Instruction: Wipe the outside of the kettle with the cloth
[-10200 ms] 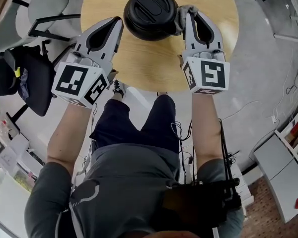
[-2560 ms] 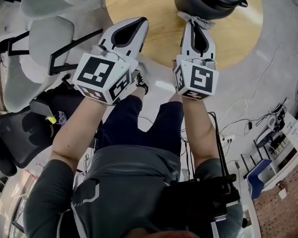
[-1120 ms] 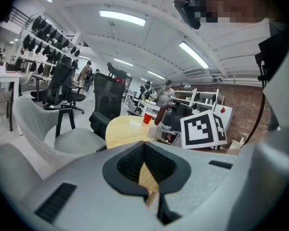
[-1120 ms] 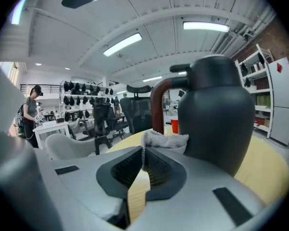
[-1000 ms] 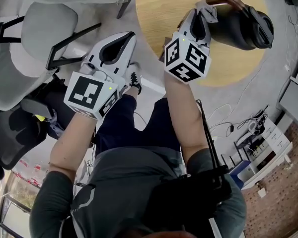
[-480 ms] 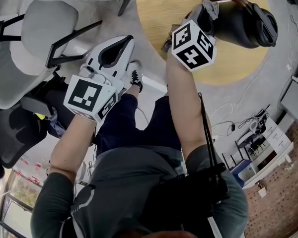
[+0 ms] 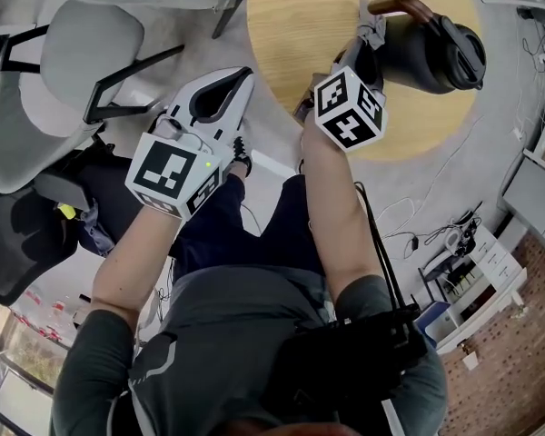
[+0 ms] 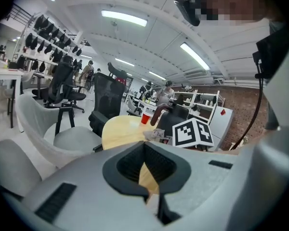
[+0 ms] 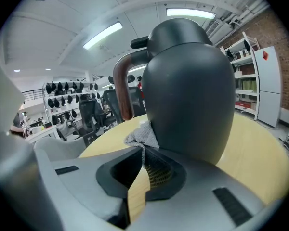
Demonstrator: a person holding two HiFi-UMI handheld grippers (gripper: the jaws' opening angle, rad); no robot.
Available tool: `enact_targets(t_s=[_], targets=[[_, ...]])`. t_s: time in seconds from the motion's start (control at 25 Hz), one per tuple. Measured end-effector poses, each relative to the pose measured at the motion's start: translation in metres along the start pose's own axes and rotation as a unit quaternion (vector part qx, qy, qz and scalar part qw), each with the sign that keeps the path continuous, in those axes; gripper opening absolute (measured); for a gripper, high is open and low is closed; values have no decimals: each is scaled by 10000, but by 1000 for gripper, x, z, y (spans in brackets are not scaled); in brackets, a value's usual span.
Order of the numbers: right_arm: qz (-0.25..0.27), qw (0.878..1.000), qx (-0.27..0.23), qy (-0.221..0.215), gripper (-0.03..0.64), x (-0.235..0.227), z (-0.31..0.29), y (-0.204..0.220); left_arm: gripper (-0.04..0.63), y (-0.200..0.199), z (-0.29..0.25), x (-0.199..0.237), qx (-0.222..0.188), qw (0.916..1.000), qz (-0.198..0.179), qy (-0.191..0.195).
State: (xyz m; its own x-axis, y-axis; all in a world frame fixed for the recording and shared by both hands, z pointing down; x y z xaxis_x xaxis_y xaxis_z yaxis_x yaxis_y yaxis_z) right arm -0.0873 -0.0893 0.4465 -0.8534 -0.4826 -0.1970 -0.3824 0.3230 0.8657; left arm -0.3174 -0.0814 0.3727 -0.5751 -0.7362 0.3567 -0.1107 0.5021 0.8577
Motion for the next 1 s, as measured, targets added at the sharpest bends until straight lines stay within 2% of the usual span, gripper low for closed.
enact_targets(t_s=[0.64,1.0], targets=[[-607,9964,141,-571,35,-41,33,7,8,3,-43,-53,-15,10000,-9,-95],[-854,9948,244,-488,35,-82,51,12,8,7,-60,-80,75,9999,-107,-73]])
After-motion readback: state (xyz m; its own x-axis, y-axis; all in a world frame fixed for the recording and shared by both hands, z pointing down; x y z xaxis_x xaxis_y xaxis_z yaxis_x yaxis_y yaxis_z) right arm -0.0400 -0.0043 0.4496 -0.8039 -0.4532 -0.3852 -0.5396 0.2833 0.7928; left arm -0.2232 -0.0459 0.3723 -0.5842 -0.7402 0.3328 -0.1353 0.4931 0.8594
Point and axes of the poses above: the fingertips, and each gripper's own axes: z backward along the fingers, x to its left, y out of its underside, the point moved 6 cm from there along z, backward along the fingers, and after that the axes turned 1 degree about z, right-handed, at the moved point
